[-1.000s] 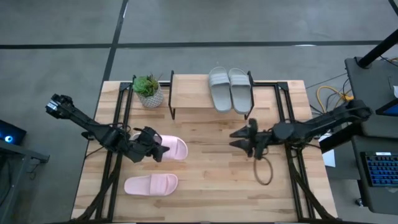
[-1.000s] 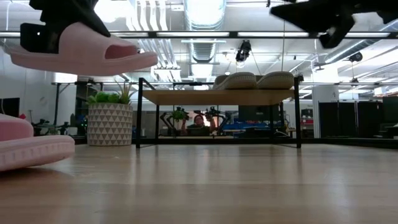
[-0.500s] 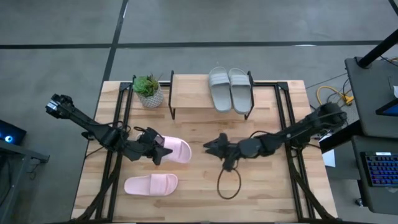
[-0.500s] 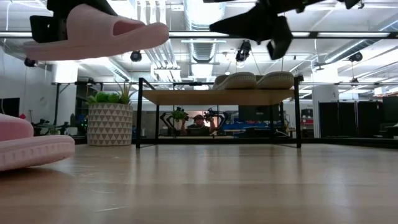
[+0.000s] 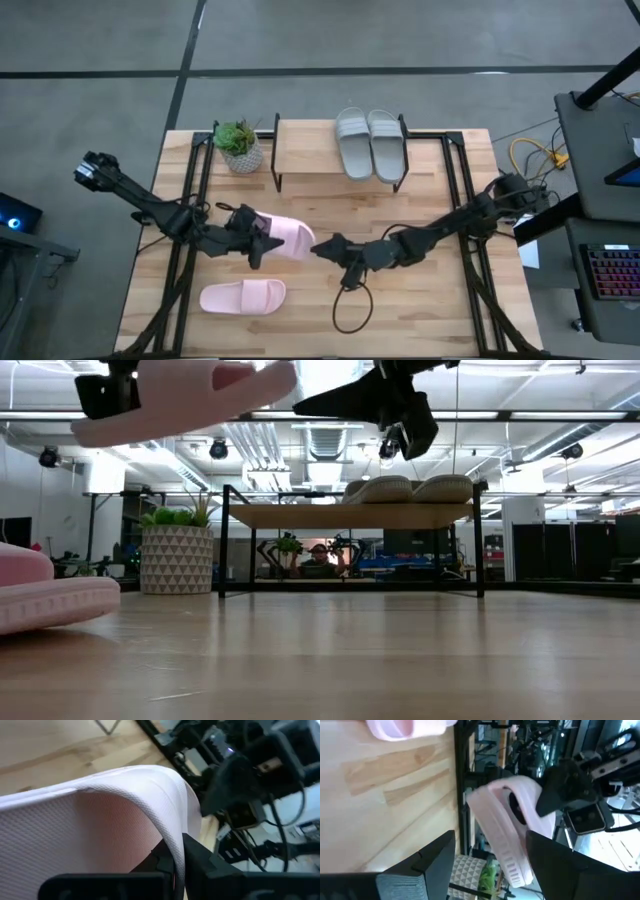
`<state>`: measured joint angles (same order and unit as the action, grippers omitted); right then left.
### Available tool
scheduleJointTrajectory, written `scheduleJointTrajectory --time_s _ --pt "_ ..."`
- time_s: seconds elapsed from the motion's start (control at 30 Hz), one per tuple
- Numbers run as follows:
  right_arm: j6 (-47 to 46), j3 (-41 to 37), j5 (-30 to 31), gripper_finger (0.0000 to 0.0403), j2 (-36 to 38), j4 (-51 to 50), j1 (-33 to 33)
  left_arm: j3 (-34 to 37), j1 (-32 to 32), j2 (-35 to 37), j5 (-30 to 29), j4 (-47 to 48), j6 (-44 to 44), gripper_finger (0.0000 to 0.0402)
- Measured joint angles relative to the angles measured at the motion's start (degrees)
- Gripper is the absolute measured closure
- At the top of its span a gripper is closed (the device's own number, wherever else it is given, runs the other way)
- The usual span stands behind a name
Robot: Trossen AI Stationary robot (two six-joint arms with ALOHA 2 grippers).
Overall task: Pick and place slides into the shelf
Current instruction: Put the top pink slides on the shelf
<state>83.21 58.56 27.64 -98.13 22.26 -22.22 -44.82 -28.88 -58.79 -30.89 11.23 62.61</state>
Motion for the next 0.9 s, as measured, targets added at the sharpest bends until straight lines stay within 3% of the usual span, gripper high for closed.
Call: scheduleJointTrajectory --time_s 0.6,0.73,0.9 --pt "-0.26 3.16 0.87 0.0205 -0.24 -5.39 -0.16 -0.09 0.04 -3.39 2.11 -6.23 -3.2 0.0402" --pt "-0.26 3.16 0.89 0.0239 -0.24 -5.38 -0.15 -0.13 0.06 -3.76 2.56 -6.37 -3.35 0.0402" --pt "-0.22 3.13 0.86 0.0329 -0.22 -5.92 -0.15 -0.13 0.06 -3.76 2.68 -6.92 -4.83 0.0402"
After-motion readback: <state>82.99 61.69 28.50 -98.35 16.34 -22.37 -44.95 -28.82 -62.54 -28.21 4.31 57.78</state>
